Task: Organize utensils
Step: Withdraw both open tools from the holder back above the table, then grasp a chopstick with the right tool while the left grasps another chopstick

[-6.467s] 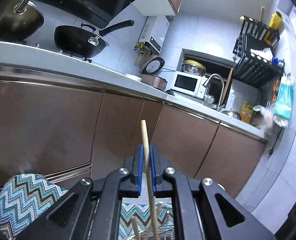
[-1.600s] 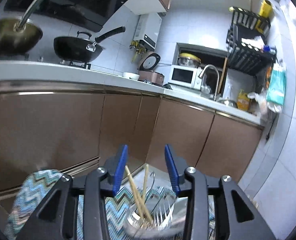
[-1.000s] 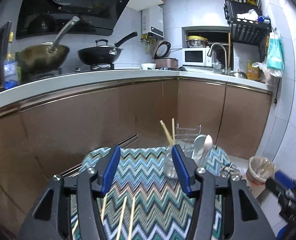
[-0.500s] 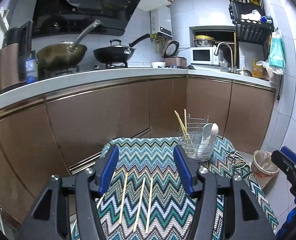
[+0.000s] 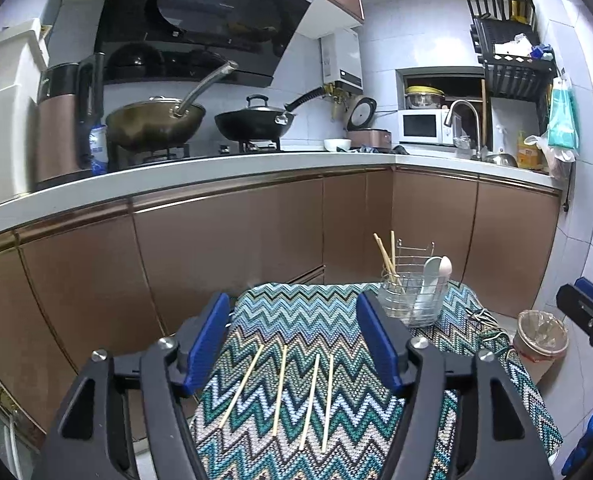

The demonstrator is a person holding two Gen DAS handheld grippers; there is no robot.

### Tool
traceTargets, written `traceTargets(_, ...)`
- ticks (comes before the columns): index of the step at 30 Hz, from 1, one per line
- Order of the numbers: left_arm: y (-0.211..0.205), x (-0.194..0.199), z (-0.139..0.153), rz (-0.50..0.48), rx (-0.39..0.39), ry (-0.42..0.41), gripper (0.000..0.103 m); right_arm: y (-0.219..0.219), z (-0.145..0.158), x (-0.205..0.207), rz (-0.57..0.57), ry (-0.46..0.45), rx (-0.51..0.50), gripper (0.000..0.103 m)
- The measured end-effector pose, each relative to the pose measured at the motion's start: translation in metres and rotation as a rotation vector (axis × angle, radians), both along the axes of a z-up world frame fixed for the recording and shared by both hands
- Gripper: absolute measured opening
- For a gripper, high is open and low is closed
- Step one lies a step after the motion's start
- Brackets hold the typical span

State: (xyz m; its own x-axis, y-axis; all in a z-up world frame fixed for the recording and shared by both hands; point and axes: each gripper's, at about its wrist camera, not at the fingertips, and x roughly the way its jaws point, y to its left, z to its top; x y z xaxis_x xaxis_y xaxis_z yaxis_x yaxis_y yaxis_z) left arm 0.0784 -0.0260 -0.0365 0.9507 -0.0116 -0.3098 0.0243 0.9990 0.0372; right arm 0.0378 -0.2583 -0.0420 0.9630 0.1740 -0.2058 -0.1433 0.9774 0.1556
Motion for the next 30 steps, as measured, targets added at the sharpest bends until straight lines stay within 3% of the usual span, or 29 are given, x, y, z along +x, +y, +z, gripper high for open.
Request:
traceTargets(8,0.017,-0.014,0.011,0.023,-0.013,-0.027,0.064,0.006,0.012,-0.011,0.030,-0.021,-0.006,0.067)
traceTargets(12,0.033,-0.004,0.014,-0.039,-0.045,0.036,0.064,0.010,0.011,-0.001,0.052,0.032,0.001,0.067)
traceTargets(15,0.054,0.022,0.015,-0.142,-0.106,0.154,0.064,0.015,0.006,0.016,0.082,0.106,0.003,0.067)
traceTargets(18,0.066,0.049,0.011,-0.206,-0.112,0.249,0.064,0.022,-0.004,0.036,0.129,0.197,0.010,0.065)
traceTargets(20,0.068,0.066,0.002,-0.236,-0.111,0.312,0.063,0.027,-0.014,0.056,0.171,0.274,0.031,0.058)
traceTargets(26,0.069,0.136,-0.055,-0.306,-0.148,0.575,0.063,0.055,-0.052,0.126,0.296,0.505,0.072,0.035)
traceTargets(30,0.066,0.184,-0.099,-0.281,-0.158,0.707,0.060,0.077,-0.089,0.179,0.334,0.658,0.063,0.031)
